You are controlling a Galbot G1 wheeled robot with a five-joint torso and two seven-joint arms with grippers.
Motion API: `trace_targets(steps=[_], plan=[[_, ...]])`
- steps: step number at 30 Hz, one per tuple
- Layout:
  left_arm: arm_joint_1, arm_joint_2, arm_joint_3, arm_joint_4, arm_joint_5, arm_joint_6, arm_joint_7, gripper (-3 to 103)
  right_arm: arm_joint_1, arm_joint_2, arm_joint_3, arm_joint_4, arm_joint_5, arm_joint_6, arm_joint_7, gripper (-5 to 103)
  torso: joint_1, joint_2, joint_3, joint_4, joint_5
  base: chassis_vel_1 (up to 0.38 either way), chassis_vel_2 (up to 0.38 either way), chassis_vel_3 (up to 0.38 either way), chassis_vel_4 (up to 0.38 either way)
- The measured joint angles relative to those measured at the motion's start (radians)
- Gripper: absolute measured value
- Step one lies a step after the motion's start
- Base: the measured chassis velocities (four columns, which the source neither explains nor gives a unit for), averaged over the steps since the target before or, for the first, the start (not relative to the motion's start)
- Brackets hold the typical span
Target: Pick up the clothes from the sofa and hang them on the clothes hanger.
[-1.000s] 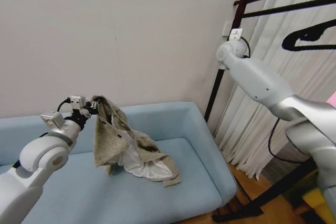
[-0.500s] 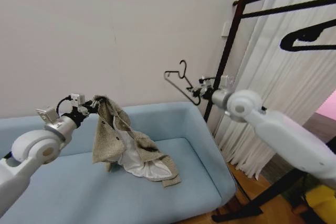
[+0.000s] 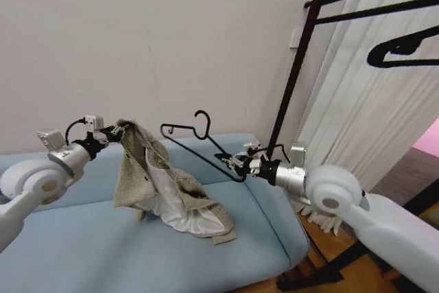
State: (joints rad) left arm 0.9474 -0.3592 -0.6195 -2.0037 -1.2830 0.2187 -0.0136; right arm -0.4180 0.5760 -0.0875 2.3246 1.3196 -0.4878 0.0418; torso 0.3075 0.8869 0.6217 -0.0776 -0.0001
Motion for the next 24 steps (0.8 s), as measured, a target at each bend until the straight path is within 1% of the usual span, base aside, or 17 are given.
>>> trace_targets(steps=[2,3,5,8,13,16,17,18,22,24], plan=[[0.006,0.003,-0.004,-0.008,-0.001,0.001,-0.004,2,0.037,0.018,-0.052,0.022,-0.003,0.001,0.036,2,0.000,0.000,0.000,-0.0001,-0.0001,0.000,0.000,0.000,0.000],[0.006,0.003,-0.004,-0.008,-0.001,0.001,-0.004,2,0.037,0.018,-0.052,0.022,-0.003,0.001,0.036,2,0.000,0.000,0.000,-0.0001,-0.0001,0.000,0.000,0.000,0.000],[0.011,0.004,-0.009,-0.015,-0.001,0.001,-0.008,2,0.074,0.027,-0.097,0.034,-0.003,0.002,0.068,2,0.000,0.000,0.000,0.0000,-0.0002,0.000,0.000,0.000,0.000],[0.012,0.002,-0.015,-0.028,-0.004,0.002,-0.015,2,0.118,0.035,-0.152,0.033,-0.019,0.002,0.094,2,0.000,0.000,0.000,-0.0004,-0.0001,0.000,0.000,0.000,0.000],[0.012,-0.001,-0.016,-0.040,-0.006,0.003,-0.020,2,0.142,0.054,-0.201,0.020,-0.048,0.002,0.125,2,0.000,0.000,0.000,-0.0004,0.0000,0.000,0.000,0.000,0.000],[0.010,-0.005,-0.017,-0.048,-0.006,0.004,-0.023,2,0.161,0.078,-0.243,-0.007,-0.072,0.002,0.184,2,0.000,0.000,0.000,-0.0003,0.0000,0.000,0.000,0.000,0.000],[0.010,-0.006,-0.018,-0.051,-0.006,0.004,-0.024,2,0.165,0.086,-0.252,-0.022,-0.082,0.002,0.205,2,0.000,0.000,0.000,-0.0002,0.0000,0.000,0.000,0.000,0.000],[0.010,-0.006,-0.018,-0.051,-0.006,0.004,-0.024,2,0.165,0.086,-0.252,-0.022,-0.082,0.002,0.205,2,0.000,0.000,0.000,-0.0002,0.0000,0.000,0.000,0.000,0.000],[0.007,-0.005,-0.022,-0.054,-0.008,0.004,-0.025,2,0.164,0.099,-0.249,-0.089,-0.105,-0.010,0.253,2,0.000,0.000,0.000,-0.0002,0.0001,0.000,0.000,0.000,0.000],[0.004,-0.004,-0.022,-0.050,-0.008,0.004,-0.024,2,0.160,0.099,-0.241,-0.098,-0.106,-0.016,0.259,2,0.000,0.000,0.000,-0.0003,0.0002,0.000,0.000,0.000,0.000]])
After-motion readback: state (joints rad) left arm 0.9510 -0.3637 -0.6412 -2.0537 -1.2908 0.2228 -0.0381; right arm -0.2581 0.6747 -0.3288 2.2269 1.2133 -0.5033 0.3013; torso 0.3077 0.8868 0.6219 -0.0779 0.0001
